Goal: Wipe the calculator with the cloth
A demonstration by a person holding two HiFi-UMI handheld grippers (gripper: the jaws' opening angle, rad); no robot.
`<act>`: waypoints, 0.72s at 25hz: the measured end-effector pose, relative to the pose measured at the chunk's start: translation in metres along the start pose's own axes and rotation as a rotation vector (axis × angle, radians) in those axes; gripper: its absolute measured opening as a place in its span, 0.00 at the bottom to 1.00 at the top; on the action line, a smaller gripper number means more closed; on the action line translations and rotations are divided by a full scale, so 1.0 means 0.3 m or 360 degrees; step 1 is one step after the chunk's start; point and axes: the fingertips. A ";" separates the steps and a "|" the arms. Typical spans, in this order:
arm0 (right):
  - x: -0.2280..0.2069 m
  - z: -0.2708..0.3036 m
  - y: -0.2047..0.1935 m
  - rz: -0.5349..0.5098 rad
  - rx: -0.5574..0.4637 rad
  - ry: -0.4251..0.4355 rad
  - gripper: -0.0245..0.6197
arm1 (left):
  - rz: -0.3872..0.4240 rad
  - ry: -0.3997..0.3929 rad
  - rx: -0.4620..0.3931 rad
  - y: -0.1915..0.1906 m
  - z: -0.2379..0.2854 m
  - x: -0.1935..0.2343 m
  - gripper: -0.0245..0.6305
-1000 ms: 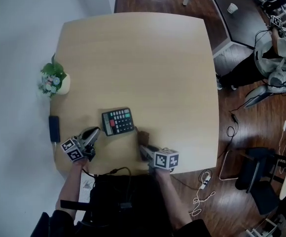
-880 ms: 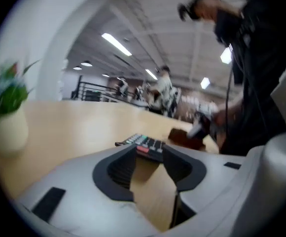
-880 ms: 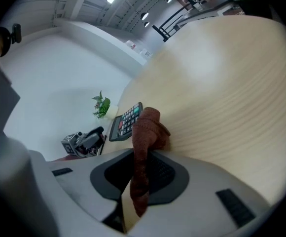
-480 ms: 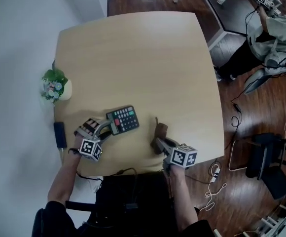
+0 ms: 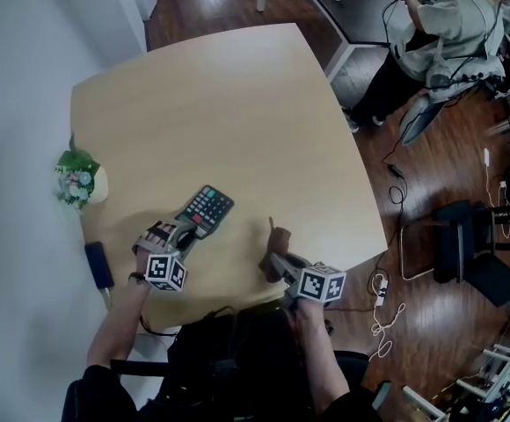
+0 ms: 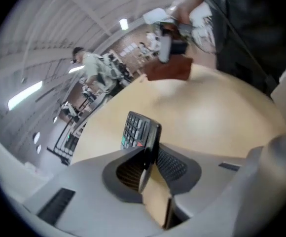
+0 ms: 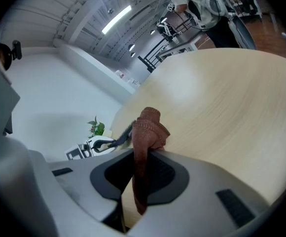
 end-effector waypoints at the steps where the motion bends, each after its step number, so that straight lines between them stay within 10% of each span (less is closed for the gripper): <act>1: 0.015 -0.004 0.001 -0.0008 -0.0014 0.0001 0.14 | -0.0280 -0.0020 -0.0085 0.018 -0.019 0.048 0.14; 6: 0.112 -0.026 0.042 -0.0092 -0.0101 0.0024 0.14 | -0.2038 -0.0265 -0.0891 0.017 -0.189 0.336 0.12; 9: 0.190 -0.041 0.081 -0.0195 -0.0109 0.0084 0.14 | -0.2671 -0.0602 -0.1641 0.042 -0.372 0.423 0.12; 13: 0.404 -0.014 0.191 -0.0464 -0.0061 0.0333 0.14 | -0.2742 -0.0772 -0.2118 0.097 -0.584 0.405 0.12; 18: 0.899 0.006 0.391 -0.1076 -0.0083 0.0799 0.14 | -0.2481 -0.0625 -0.1902 0.147 -0.646 0.287 0.12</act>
Point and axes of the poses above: the fingertips, and each gripper's own axes: z forward along the fingers, x to its left, y out of its top, and after that the axes turned 6 degrees about -z, right-handed
